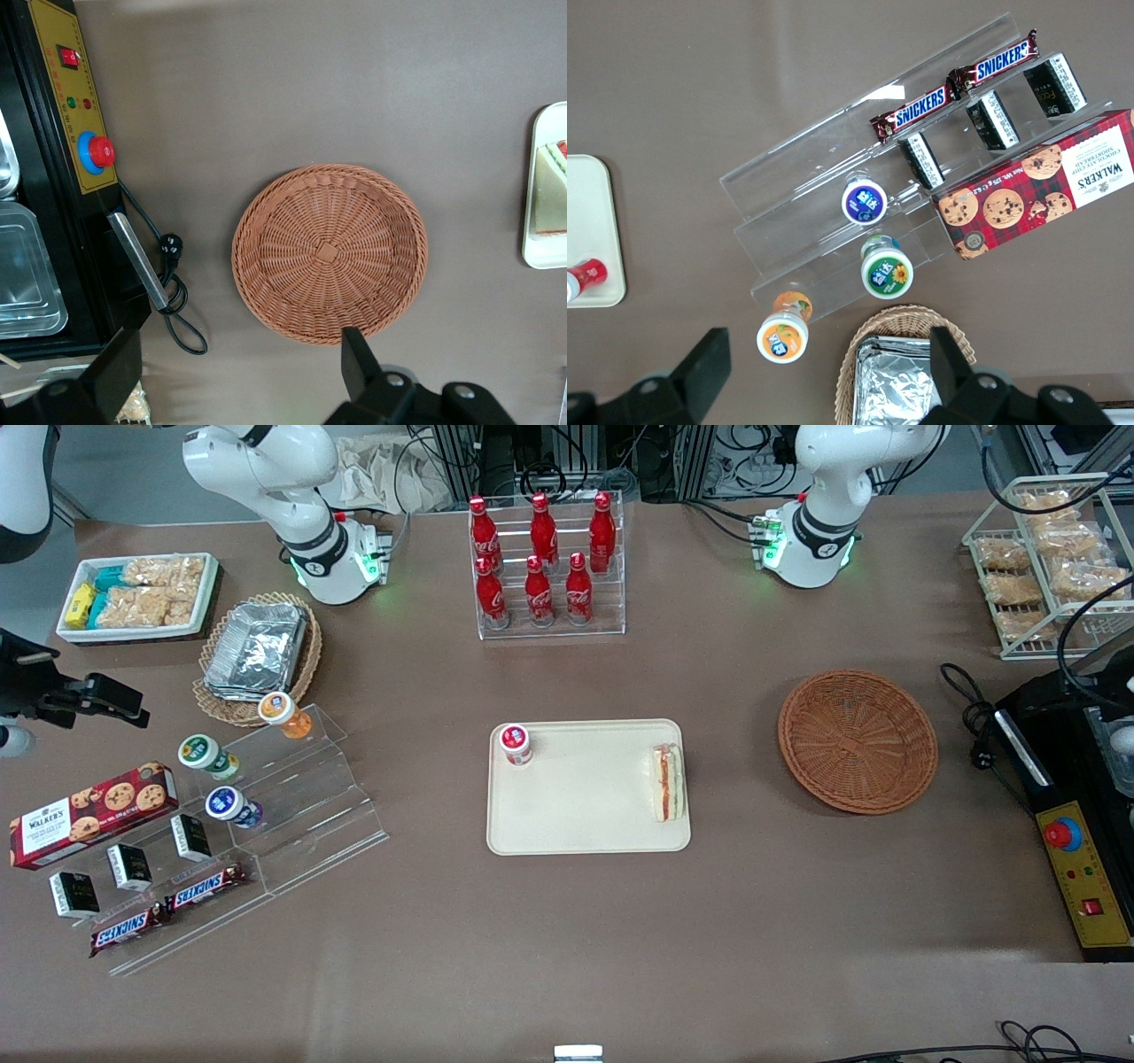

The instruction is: Place sandwich from basket to tray

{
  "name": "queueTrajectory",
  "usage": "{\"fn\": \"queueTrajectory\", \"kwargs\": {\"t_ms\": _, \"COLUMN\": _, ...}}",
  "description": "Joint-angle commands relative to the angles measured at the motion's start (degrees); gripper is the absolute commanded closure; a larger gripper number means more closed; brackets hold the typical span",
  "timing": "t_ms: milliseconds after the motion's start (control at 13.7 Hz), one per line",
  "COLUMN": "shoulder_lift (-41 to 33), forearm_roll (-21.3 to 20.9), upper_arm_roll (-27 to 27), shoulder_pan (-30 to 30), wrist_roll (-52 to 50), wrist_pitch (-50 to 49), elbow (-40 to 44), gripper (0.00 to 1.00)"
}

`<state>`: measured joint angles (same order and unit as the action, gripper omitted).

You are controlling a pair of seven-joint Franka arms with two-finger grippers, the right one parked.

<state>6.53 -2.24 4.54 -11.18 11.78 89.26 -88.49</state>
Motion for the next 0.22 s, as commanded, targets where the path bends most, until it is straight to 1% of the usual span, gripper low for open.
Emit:
{"fn": "queueTrajectory", "kwargs": {"t_ms": 0, "shoulder_lift": -0.46, "forearm_roll": 0.75, "upper_arm_roll": 0.04, "shoulder_pan": -0.34, "wrist_roll": 0.44, "wrist_pitch": -0.75, "elbow": 0.34, "gripper": 0.00}}
{"fn": "queueTrajectory", "kwargs": {"t_ms": 146, "shoulder_lift": -0.38, "forearm_roll": 0.75, "upper_arm_roll": 0.03, "shoulder_pan": -0.42, "wrist_roll": 0.70, "wrist_pitch": -0.66, "elbow": 0.42, "gripper": 0.00}}
